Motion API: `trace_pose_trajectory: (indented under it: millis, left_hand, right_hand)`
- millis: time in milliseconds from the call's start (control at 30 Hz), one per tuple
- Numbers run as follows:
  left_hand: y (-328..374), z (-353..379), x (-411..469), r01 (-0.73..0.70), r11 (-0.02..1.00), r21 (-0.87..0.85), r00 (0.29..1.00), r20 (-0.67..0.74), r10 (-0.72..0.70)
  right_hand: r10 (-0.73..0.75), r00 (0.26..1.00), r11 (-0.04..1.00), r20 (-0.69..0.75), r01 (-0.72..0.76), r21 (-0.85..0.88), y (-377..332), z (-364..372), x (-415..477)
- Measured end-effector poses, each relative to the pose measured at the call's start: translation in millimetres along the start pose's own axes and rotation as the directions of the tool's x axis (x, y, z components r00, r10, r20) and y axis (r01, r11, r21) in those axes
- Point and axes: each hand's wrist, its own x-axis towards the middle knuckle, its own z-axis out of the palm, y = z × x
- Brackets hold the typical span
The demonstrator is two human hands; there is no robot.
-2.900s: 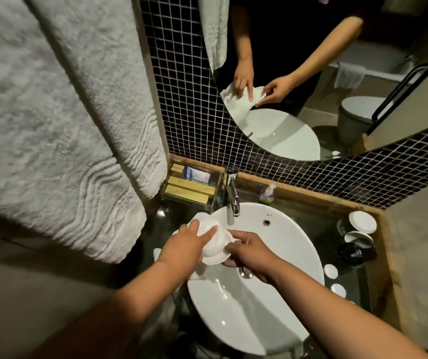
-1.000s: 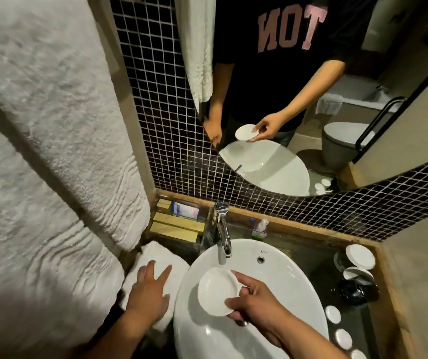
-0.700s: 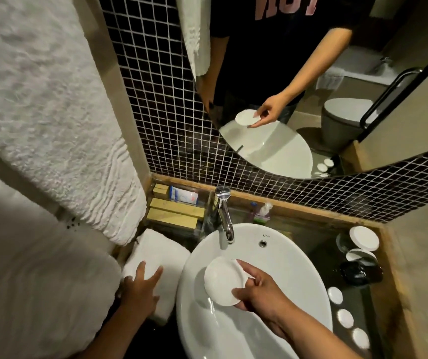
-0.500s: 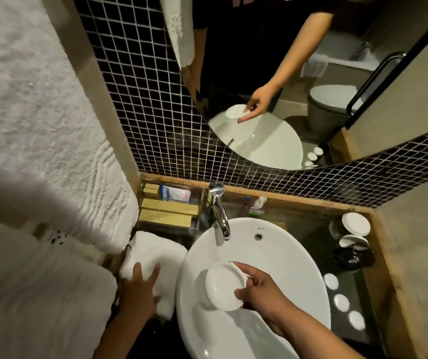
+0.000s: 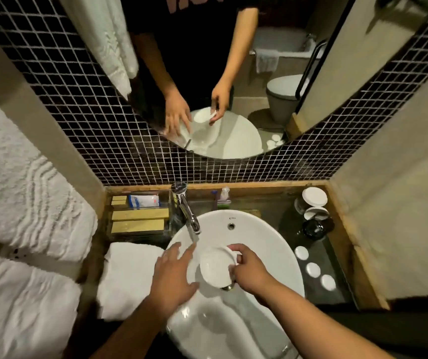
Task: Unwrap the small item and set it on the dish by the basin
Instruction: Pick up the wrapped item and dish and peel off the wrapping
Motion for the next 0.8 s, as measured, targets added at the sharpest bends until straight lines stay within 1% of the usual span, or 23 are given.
trace_pose_trajectory:
  millis: [33,67,133,200,300,367,433,500,600,667,733,800]
  left_hand:
    - [18.8,-5.1,1.4,-0.087,0.996,-0.022,0.996,-0.017,0.087]
    - [38.5,-10.2,3.2,-0.172,0.985,-0.008,0.985,-0.033,0.172]
    - [73.0,-18.4,8.2,-0.314,0.947,0.064,0.948,-0.044,0.317]
    - [96.9,-25.9,14.8,-0.361,0.925,0.115,0.929,-0.041,0.368]
    - [123.3,-36.4,19.7,-0.334,0.933,0.138,0.941,-0.01,0.338]
    - [136.3,-41.2,21.7,-0.317,0.935,0.158,0.947,0.008,0.32]
    - [148.1,-43.6,25.3,-0.296,0.94,0.17,0.954,0.01,0.298]
    - [158.7,-44.5,31.8,-0.274,0.942,0.192,0.961,0.01,0.277]
    - [173.4,-46.1,45.2,-0.236,0.949,0.21,0.971,0.009,0.239]
    - [183.6,-47.3,58.8,-0.226,0.954,0.199,0.973,0.0,0.23]
    - [192.1,-50.9,75.3,-0.221,0.959,0.178,0.973,-0.025,0.229]
    - [200.5,-55.4,97.0,-0.222,0.956,0.193,0.971,-0.048,0.235]
  right_hand:
    - [-0.025,1.0,1.0,-0.009,0.025,-0.017,-0.9,-6.3,-0.3]
    - [-0.058,0.998,0.997,-0.02,0.057,-0.042,-2.3,-14.5,-1.0]
    - [-0.121,0.992,0.99,-0.042,0.118,-0.08,-5.5,-31.6,-1.8]
    - [-0.148,0.987,0.985,-0.061,0.142,-0.094,-9.9,-47.2,-1.7]
    - [-0.159,0.984,0.983,-0.083,0.149,-0.108,-14.2,-69.5,-1.6]
    - [-0.19,0.979,0.968,-0.076,0.173,-0.182,-14.9,-80.2,0.3]
    - [-0.212,0.977,0.935,-0.032,0.193,-0.299,-15.2,-91.5,2.9]
    - [-0.234,0.971,0.87,0.054,0.234,-0.434,-16.4,-102.0,4.1]
    - [-0.292,0.938,0.723,0.188,0.345,-0.599,-16.0,-109.6,7.6]
    - [-0.352,0.915,0.64,0.195,0.388,-0.663,-16.0,-114.8,15.8]
    - [-0.396,0.901,0.581,0.178,0.396,-0.711,-23.1,-123.3,27.2]
    - [-0.431,0.887,0.507,0.169,0.392,-0.767,-34.7,-135.8,44.2]
